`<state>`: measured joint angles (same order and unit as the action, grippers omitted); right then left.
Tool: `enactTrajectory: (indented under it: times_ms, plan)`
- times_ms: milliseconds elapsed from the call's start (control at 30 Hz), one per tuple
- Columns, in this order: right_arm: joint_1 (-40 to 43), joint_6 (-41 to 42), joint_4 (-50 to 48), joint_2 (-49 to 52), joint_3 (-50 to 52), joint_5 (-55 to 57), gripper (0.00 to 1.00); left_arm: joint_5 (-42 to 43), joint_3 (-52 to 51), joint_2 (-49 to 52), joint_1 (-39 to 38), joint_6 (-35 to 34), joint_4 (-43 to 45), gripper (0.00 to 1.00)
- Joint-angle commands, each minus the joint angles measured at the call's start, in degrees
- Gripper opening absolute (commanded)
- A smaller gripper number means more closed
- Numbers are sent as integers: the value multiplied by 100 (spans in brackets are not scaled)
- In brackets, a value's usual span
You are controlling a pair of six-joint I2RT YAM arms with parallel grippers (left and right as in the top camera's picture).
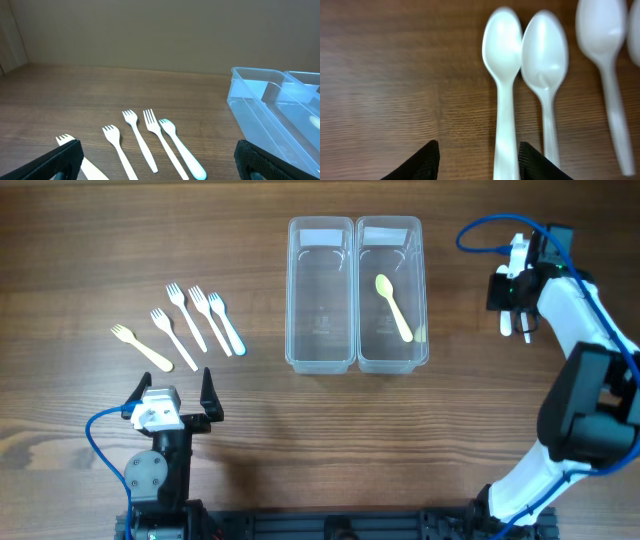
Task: Pack container
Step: 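Grasp the leftmost white spoon with the right gripper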
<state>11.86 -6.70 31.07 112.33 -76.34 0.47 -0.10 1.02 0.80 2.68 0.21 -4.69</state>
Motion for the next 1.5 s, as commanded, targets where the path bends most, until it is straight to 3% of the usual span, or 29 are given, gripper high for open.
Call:
enactTrajectory:
  times_ms: [0, 433, 600, 733, 933, 1467]
  plan:
    - [44, 90, -26, 431, 0, 168, 49, 50, -48, -52, -33, 107, 17, 100]
    - [46, 236, -254, 887, 0, 168, 47, 50, -48, -52, -33, 107, 17, 100]
    - [44, 297, -302, 907, 0, 160, 16, 50, -48, -52, -33, 107, 17, 100]
    - [44, 387, -341, 907, 0, 164, 4, 50, -48, -52, -33, 107, 17, 100]
    - [22, 474, -304, 730, -28, 44, 4, 50, -48, -52, -33, 107, 17, 100]
    - [-675, 389, 273, -1784, -28, -490, 4, 50, -48, -52, -33, 107, 17, 100]
